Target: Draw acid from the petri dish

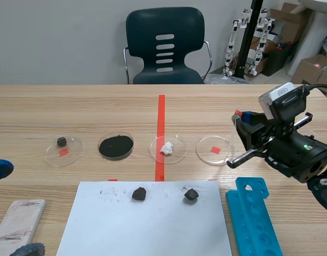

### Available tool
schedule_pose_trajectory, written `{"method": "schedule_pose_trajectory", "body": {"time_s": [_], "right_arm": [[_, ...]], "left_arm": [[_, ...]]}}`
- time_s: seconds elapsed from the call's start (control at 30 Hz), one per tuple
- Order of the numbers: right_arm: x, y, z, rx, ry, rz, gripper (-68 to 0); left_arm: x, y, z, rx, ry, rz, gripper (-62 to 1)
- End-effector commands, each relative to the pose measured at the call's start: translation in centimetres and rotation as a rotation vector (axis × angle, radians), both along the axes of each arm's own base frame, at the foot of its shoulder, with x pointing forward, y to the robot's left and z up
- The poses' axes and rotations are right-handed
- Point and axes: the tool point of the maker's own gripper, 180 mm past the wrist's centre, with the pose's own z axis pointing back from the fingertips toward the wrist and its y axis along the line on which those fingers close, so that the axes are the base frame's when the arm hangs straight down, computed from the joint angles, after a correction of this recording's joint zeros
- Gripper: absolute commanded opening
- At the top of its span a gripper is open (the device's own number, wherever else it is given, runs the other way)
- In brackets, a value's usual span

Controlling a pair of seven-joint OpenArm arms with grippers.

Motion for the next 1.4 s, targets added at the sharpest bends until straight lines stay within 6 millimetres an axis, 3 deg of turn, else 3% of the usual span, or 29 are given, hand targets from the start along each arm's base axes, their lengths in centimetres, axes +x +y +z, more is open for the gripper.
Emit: {"method": "schedule_pose_trajectory", "body": {"time_s": [0.0, 1.37], "right_arm": [[0.64, -0.23, 1.17, 0.008, -0.038, 0.001, -62.0], [0.74, -0.47, 1.16, 0.001, -0.041, -0.013, -60.7]], "left_arm": [[0.22, -0.23, 0.79, -0.027, -0.022, 0.003, 1.4], [0.22, -0.23, 0.79, -0.027, -0.022, 0.003, 1.4]]}}
